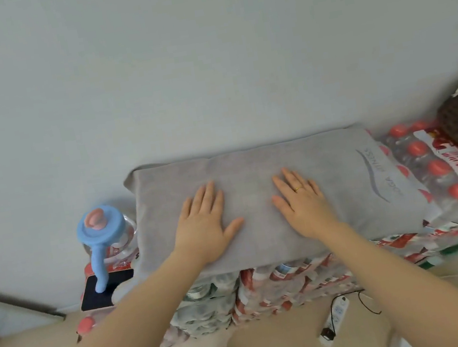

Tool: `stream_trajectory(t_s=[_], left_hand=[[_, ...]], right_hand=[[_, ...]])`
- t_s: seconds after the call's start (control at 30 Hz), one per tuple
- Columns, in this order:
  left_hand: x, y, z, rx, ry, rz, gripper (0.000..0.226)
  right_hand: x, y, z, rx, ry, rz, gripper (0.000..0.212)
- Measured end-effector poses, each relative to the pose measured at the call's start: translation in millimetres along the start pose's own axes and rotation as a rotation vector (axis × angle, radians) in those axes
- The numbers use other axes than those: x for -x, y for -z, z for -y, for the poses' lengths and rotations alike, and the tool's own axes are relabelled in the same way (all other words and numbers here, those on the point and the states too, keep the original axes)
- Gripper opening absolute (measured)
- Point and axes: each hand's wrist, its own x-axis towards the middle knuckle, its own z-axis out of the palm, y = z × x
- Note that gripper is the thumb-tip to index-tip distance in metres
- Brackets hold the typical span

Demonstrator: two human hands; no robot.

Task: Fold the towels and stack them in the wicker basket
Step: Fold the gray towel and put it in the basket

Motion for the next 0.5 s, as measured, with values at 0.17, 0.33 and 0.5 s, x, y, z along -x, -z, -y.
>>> stream_trajectory(t_s=[0.17, 0.33, 0.5], left_hand=[[-5, -1, -34, -0.083, 0.242, 0.051, 0.081], [-10, -7, -93, -0.034, 0.133, -0.011, 0.067], [-16, -28, -146, -0.054, -0.087, -0.016, 0.09]], right_hand=[[26, 6, -60, 0.008, 0.029, 0.021, 0.075], [42, 7, -72, 0.126, 0.086, -0.175, 0.078], [67, 6, -163, 0.001, -0.184, -0.192, 0.069]])
